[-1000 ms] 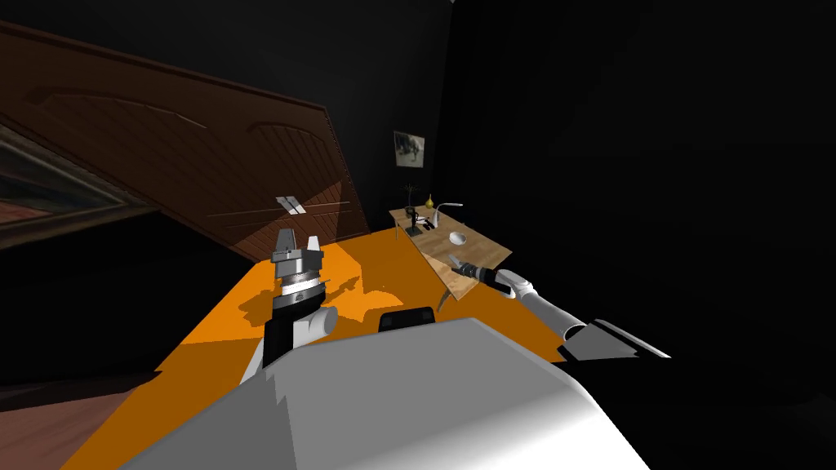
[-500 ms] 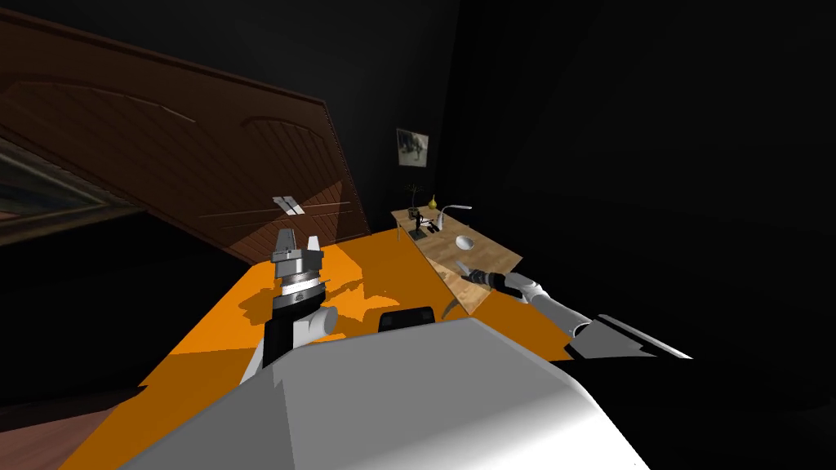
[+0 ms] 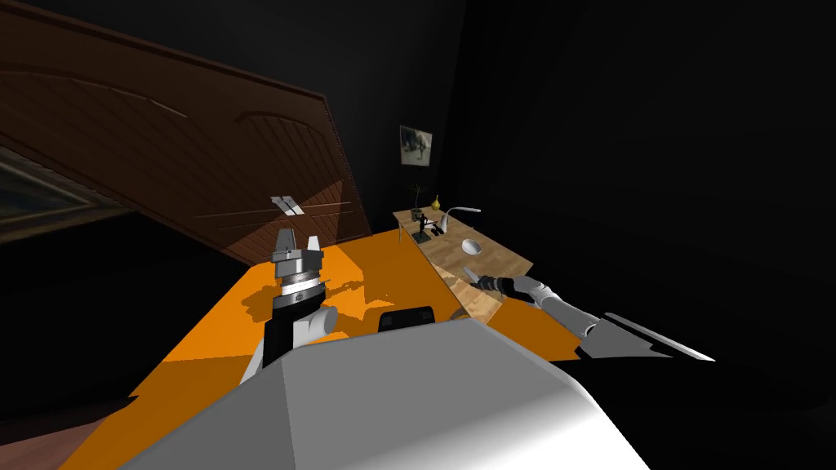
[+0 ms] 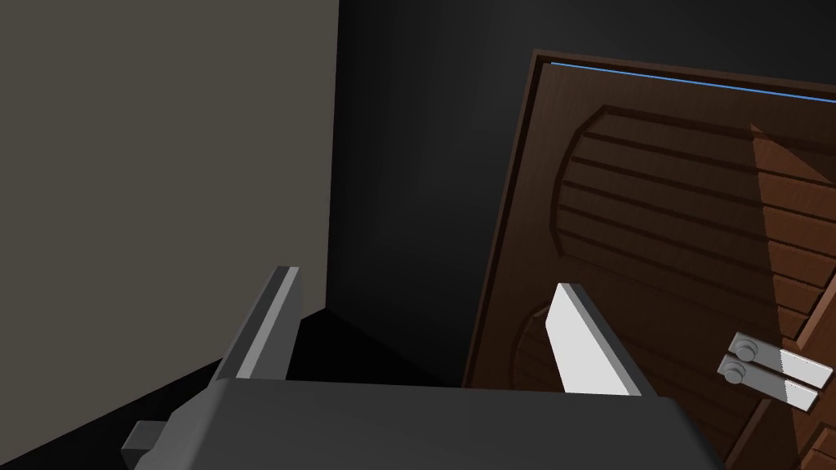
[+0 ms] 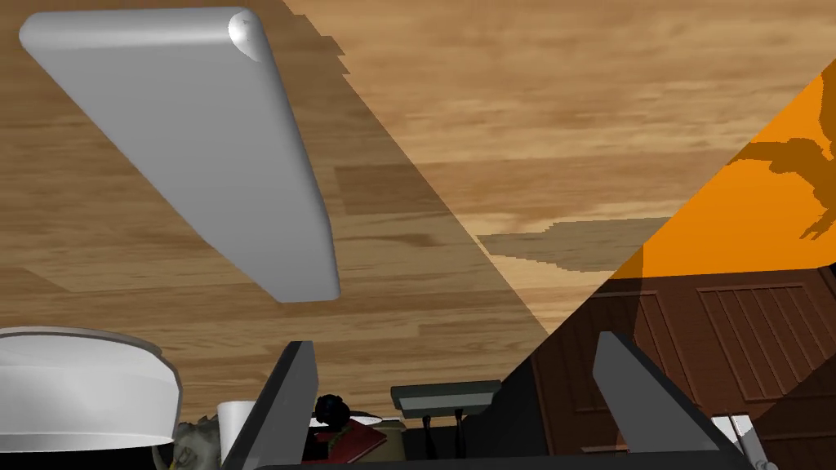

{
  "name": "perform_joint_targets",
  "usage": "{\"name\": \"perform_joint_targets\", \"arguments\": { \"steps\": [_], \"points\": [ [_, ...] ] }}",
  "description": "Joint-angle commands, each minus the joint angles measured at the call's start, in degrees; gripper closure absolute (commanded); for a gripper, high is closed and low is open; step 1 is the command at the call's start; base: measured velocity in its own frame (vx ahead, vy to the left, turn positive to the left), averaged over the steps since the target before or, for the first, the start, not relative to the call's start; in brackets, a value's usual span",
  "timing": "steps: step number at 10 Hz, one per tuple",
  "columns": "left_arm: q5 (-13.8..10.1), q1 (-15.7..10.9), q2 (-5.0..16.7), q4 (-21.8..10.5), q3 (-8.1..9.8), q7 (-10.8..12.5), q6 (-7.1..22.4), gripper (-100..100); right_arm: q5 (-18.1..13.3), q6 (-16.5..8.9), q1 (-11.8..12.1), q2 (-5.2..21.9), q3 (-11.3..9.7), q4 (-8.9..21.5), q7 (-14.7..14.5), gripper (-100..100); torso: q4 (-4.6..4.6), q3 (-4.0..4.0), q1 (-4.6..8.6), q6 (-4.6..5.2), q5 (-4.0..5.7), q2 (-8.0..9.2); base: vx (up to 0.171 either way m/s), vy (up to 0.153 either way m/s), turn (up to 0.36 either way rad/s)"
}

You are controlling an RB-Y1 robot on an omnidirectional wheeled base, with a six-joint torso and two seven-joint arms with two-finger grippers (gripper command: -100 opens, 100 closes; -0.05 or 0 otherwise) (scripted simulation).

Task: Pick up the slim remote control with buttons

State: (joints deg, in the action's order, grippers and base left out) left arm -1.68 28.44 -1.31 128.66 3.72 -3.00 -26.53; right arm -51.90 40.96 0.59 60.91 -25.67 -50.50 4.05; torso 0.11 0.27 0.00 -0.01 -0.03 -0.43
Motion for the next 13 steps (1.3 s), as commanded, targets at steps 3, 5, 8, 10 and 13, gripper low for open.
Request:
{"name": "perform_joint_targets", "arguments": {
  "steps": [3,5,8,10,13],
  "points": [
    [0.0,0.0,0.0,0.0,0.0,0.0,0.0,0,-1.63,1.0,-0.34,0.84,-1.61,4.22,0.15,-100,0.02,0.06,-0.1,-0.01,-0.01,-0.12,0.097,0.043,0.02],
    [0.0,0.01,0.0,0.0,0.0,0.0,0.0,0,-4.48,2.22,-0.15,1.98,-4.66,9.74,0.58,-100,0.02,0.08,0.03,-0.02,0.01,-0.17,0.183,0.039,0.068],
    [0.0,0.01,0.0,0.0,0.0,0.0,0.0,0,-5.75,2.81,0.04,2.3,-6.11,12.88,0.77,-100,0.1,0.27,-0.09,-0.03,-0.03,-0.48,0.181,0.044,0.033],
    [0.0,0.01,0.0,0.0,0.0,0.0,0.0,0,-7.92,3.9,0.5,2.52,-8.76,17.68,1.1,-100,0.04,0.11,0.0,-0.01,0.0,-0.19,0.154,0.051,0.08],
    [0.0,0.01,0.0,0.0,0.0,0.0,0.0,0,-9.61,4.78,0.99,2.24,-10.96,21.25,1.36,-100,0.06,0.16,0.04,-0.03,0.01,-0.28,0.158,0.021,0.044]
  ]
}}
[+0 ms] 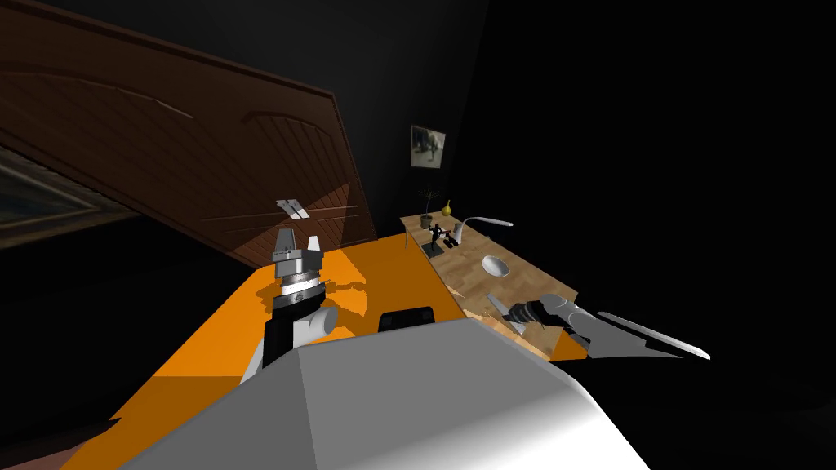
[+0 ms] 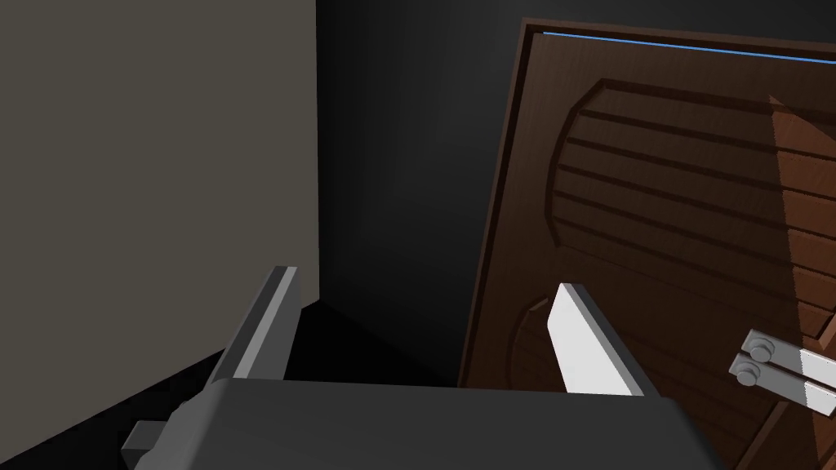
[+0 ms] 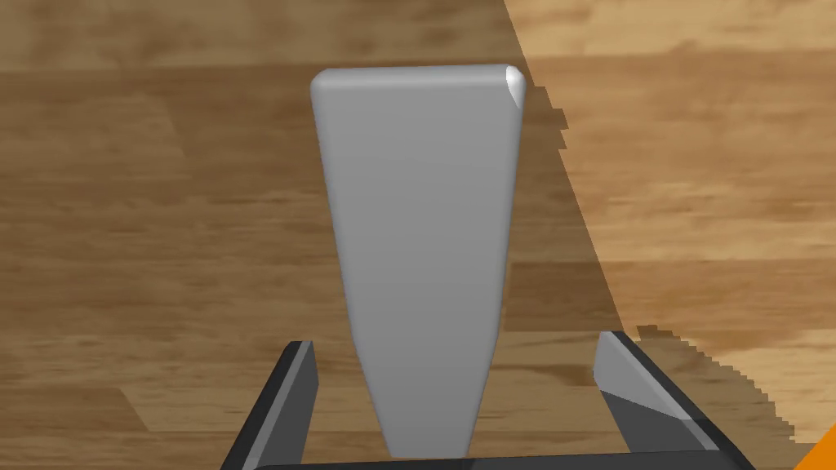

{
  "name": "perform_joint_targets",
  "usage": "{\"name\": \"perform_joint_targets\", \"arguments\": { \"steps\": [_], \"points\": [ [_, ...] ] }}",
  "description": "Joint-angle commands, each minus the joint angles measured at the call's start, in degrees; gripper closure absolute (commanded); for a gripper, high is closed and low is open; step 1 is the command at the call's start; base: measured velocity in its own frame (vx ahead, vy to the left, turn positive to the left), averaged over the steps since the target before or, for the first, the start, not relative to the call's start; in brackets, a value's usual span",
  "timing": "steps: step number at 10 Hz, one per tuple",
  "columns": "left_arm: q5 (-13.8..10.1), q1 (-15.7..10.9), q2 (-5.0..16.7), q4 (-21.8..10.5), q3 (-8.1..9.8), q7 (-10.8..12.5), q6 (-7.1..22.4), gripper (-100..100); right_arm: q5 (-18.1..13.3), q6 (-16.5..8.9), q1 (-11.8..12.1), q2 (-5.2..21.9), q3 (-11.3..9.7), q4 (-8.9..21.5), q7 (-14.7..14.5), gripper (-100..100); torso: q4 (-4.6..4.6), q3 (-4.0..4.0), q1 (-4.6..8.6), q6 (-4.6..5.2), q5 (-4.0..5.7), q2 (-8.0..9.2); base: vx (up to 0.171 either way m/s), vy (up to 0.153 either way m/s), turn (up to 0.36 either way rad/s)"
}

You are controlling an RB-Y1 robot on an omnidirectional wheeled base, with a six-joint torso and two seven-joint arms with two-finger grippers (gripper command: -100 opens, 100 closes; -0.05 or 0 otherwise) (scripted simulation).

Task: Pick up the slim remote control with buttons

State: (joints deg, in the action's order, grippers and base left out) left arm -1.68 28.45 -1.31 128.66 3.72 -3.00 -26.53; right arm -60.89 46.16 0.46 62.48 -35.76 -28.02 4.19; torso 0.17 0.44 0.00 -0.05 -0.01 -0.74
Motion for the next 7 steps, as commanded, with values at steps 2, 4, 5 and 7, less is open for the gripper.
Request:
{"name": "perform_joint_targets", "arguments": {
  "steps": [2,4,5,7],
  "points": [
    [0.0,0.0,0.0,0.0,0.0,0.0,0.0,0,-1.8,0.21,1.53,0.02,-2.5,1.77,1.39,-100,0.0,0.01,0.01,0.01,-0.02,-0.02,0.168,0.019,0.065],
    [0.0,0.0,0.0,0.0,0.0,0.0,0.0,0,-2.19,0.4,1.7,-0.39,-3.08,2.66,1.45,-100,-0.03,-0.08,0.04,0.01,-0.01,0.15,0.091,-0.001,0.024],
    [0.0,-0.01,0.0,0.0,0.0,0.0,0.0,0,-1.82,0.57,1.29,-0.41,-2.58,3.15,0.89,-100,-0.06,-0.15,0.08,0.02,0.0,0.27,0.034,-0.004,0.01],
    [0.0,-0.02,0.0,0.0,0.0,0.0,0.0,0,-1.15,-0.02,1.71,-1.69,-2.34,4.48,1.09,-100,-0.12,-0.31,0.06,0.03,0.0,0.55,-0.017,-0.008,0.109]
  ]
}}
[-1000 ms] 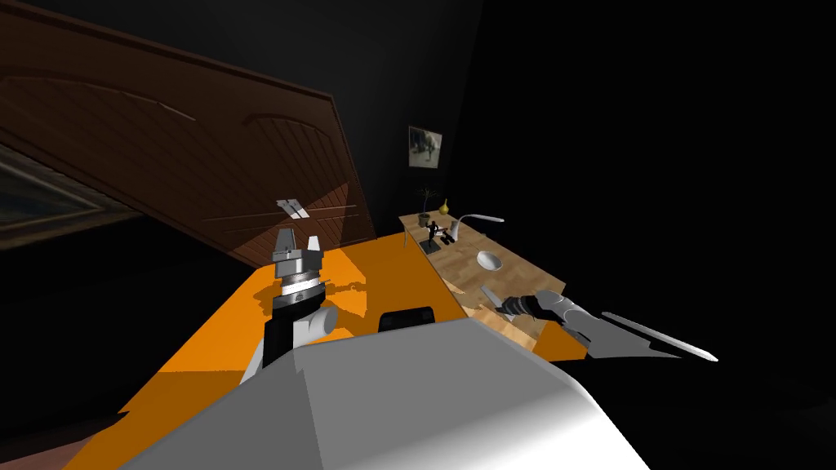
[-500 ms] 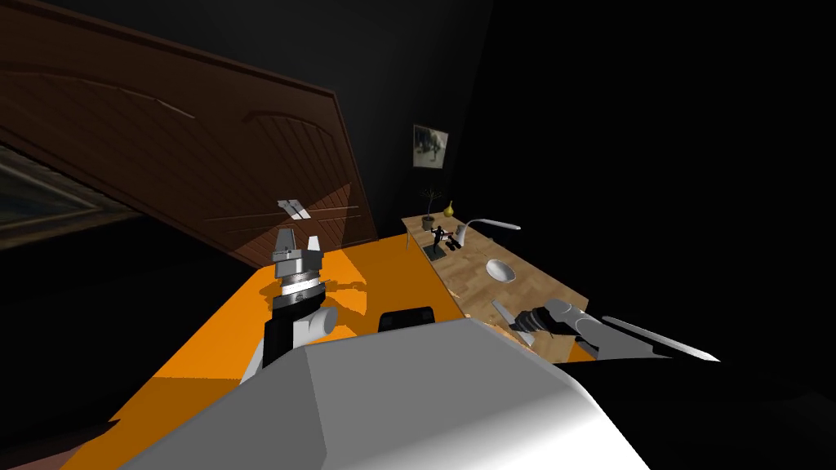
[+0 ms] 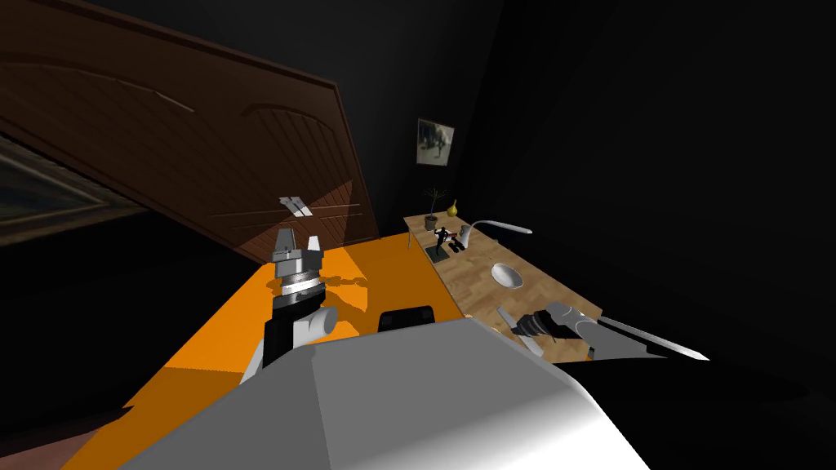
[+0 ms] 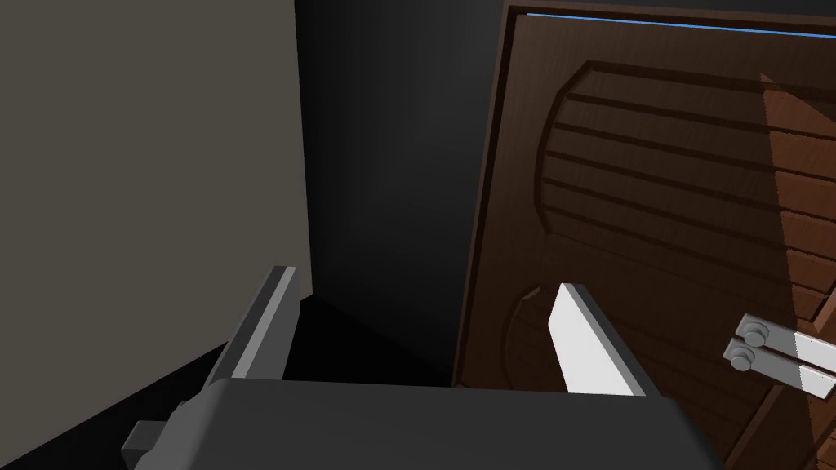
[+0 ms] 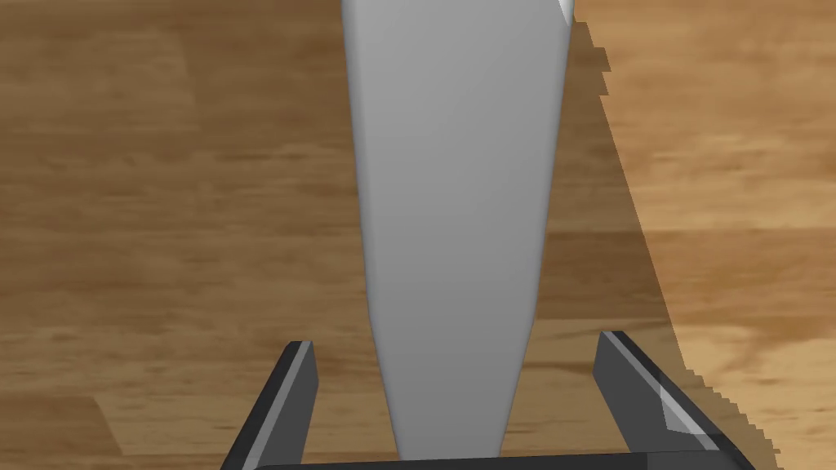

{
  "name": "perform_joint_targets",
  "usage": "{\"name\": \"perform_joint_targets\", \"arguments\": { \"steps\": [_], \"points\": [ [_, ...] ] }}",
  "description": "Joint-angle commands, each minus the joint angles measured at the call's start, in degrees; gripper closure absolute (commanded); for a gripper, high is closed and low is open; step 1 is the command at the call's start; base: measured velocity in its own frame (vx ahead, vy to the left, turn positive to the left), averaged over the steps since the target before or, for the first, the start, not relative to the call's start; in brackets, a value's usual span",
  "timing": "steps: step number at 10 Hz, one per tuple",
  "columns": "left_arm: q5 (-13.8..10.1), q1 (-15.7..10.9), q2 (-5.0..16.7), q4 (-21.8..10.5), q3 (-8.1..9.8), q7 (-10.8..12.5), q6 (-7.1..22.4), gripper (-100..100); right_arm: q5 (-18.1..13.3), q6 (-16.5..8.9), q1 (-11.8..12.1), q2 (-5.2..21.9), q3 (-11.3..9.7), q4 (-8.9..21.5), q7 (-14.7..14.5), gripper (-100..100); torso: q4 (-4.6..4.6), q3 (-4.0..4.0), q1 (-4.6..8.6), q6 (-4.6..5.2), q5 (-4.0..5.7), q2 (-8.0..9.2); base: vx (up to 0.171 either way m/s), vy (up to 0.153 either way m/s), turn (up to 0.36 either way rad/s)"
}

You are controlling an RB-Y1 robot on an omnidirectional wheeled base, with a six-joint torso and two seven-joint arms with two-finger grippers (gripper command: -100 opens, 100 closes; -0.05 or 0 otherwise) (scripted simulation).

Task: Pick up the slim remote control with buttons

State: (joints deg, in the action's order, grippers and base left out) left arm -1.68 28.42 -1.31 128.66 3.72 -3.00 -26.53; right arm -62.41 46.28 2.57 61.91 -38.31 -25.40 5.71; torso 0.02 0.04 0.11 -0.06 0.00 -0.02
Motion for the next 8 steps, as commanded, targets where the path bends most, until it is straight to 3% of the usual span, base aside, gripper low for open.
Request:
{"name": "perform_joint_targets", "arguments": {
  "steps": [1,3,6,7,8],
  "points": [
    [0.0,0.0,0.0,0.0,0.0,0.0,0.0,0,0.37,-0.14,-0.4,-1.12,0.22,1.86,-0.43,-100,0.0,0.0,0.0,0.0,0.0,0.0,-0.056,-0.028,0.145],
    [0.0,0.0,0.0,0.0,0.0,0.0,0.0,0,1.51,-1.47,0.41,-3.15,0.67,3.65,0.3,-100,-0.04,-0.11,0.05,0.02,0.02,0.19,-0.105,-0.033,0.284],
    [0.0,0.01,0.0,0.0,0.01,0.0,0.0,0,1.43,-1.61,0.51,-2.91,0.59,3.13,0.77,-100,-0.04,-0.09,0.07,0.1,0.02,0.13,-0.046,-0.025,-0.003],
    [0.0,0.01,0.0,0.0,0.01,0.0,0.0,0,1.44,-1.56,0.5,-2.95,0.6,3.25,0.62,100,-0.01,-0.02,0.0,0.07,0.0,0.02,0.0,0.0,0.0],
    [0.0,0.01,0.0,0.0,0.01,0.0,0.0,0,1.45,-1.49,0.51,-3.0,0.58,3.2,0.63,100,0.0,0.02,0.02,0.06,0.0,-0.05,0.0,0.0,0.0]
  ]
}}
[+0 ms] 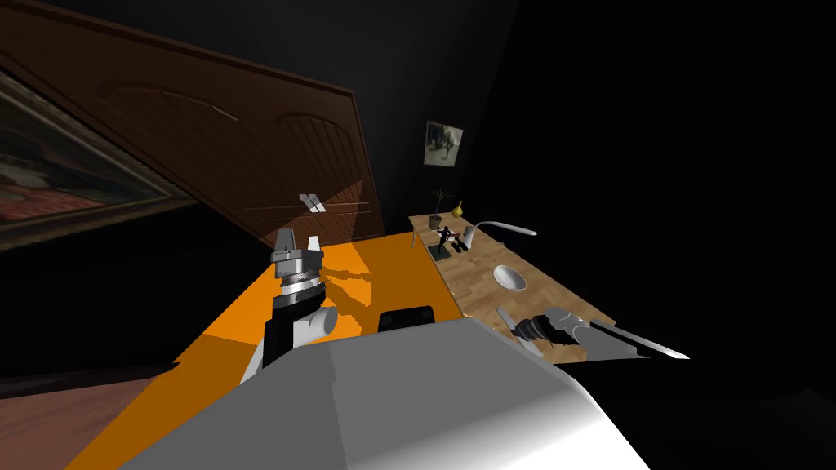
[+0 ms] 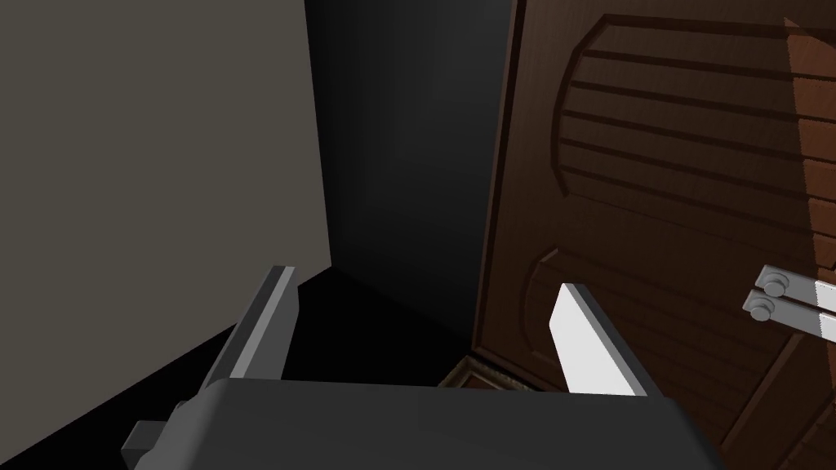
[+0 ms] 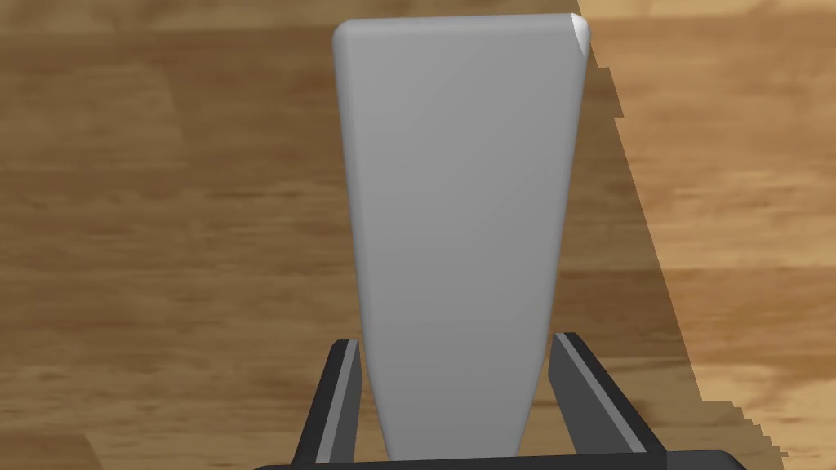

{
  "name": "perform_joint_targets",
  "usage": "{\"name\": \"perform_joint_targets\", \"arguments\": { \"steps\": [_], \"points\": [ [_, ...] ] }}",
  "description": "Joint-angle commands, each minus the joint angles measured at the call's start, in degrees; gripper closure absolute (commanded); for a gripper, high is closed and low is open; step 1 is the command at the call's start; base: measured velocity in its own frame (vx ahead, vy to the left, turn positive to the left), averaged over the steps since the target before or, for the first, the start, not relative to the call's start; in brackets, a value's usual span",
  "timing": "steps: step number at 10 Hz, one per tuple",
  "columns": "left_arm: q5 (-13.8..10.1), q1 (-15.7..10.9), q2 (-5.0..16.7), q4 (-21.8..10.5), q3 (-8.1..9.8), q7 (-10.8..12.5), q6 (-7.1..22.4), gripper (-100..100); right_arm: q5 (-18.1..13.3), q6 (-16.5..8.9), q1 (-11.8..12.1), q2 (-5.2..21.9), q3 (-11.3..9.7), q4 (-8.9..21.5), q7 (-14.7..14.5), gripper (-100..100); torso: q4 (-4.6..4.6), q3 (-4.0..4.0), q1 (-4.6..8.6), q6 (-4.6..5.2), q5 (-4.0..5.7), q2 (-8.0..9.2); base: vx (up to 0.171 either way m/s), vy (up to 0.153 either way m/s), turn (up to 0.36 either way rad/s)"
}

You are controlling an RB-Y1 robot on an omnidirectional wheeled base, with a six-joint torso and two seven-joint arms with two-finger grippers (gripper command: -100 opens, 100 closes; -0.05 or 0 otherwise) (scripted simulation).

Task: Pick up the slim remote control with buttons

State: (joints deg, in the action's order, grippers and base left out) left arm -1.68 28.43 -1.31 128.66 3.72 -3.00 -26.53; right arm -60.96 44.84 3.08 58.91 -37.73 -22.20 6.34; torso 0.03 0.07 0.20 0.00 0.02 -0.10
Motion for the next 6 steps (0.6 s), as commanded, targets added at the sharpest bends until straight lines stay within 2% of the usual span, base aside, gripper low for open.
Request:
{"name": "perform_joint_targets", "arguments": {
  "steps": [1,3,4,5,6],
  "points": [
    [0.0,0.0,0.0,0.0,0.0,0.0,0.0,0,0.0,0.0,0.0,0.0,0.0,0.0,0.0,100,0.0,0.0,0.0,0.0,0.0,0.0,0.0,0.0,0.0],
    [0.0,0.0,0.0,0.0,0.0,0.0,0.0,0,0.0,-0.02,0.0,0.0,0.0,0.01,0.0,100,0.0,0.01,0.03,0.0,0.01,-0.02,0.0,0.0,0.0],
    [0.0,0.0,0.0,0.0,0.0,0.0,0.0,0,0.0,-0.03,0.0,0.0,0.0,0.01,0.0,0,0.0,0.01,0.04,0.0,0.01,-0.03,0.0,0.0,0.0],
    [0.0,0.0,0.0,0.0,0.0,0.0,0.0,0,-0.62,0.77,-0.59,1.07,-0.18,-0.62,-0.77,100,0.0,0.02,0.03,0.0,0.0,-0.03,0.077,0.02,-0.216],
    [0.0,0.02,0.0,0.0,0.01,0.0,0.0,0,-1.08,1.3,-0.91,1.88,-0.36,-1.33,-1.06,100,0.04,0.12,-0.04,0.08,-0.05,-0.22,0.139,0.042,-0.329]
  ]
}}
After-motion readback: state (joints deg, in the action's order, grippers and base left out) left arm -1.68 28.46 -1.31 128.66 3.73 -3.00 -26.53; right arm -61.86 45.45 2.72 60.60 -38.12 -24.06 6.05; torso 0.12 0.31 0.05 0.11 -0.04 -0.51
